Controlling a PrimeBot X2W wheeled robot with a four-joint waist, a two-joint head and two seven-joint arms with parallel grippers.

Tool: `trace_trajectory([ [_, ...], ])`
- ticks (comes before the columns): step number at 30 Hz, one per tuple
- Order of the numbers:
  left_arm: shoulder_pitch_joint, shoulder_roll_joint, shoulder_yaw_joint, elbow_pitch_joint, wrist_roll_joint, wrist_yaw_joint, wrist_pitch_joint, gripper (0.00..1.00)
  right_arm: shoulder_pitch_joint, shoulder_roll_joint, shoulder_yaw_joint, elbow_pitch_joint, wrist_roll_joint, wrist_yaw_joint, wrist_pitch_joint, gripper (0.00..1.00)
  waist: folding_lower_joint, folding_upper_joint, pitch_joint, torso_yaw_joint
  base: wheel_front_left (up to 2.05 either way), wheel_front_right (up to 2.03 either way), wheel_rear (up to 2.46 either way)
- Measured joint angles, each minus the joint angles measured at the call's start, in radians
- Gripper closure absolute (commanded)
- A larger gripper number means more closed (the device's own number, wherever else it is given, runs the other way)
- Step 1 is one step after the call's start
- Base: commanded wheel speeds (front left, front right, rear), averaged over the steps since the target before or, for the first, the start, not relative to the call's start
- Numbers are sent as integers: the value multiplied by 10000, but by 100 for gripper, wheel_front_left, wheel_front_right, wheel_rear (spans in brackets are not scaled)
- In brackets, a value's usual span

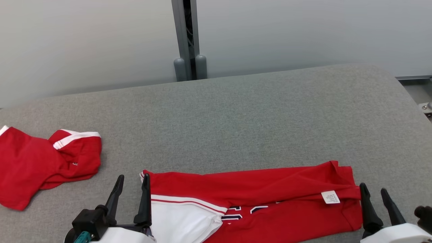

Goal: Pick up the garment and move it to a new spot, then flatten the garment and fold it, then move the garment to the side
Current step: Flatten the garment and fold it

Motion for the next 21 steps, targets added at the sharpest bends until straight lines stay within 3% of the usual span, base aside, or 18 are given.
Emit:
trace_trajectory([
  [13, -96, 2, 40, 31, 155, -6, 0, 0, -108, 629, -328, 2111, 3239, -2, 604, 0, 0, 0, 563, 268, 0, 0, 0],
  [21, -173, 4, 125, 19, 364, -86, -2, 0, -425, 510, 188, 2539, 4299, 2, 468, 0, 0, 0, 662, 368, 0, 0, 0],
])
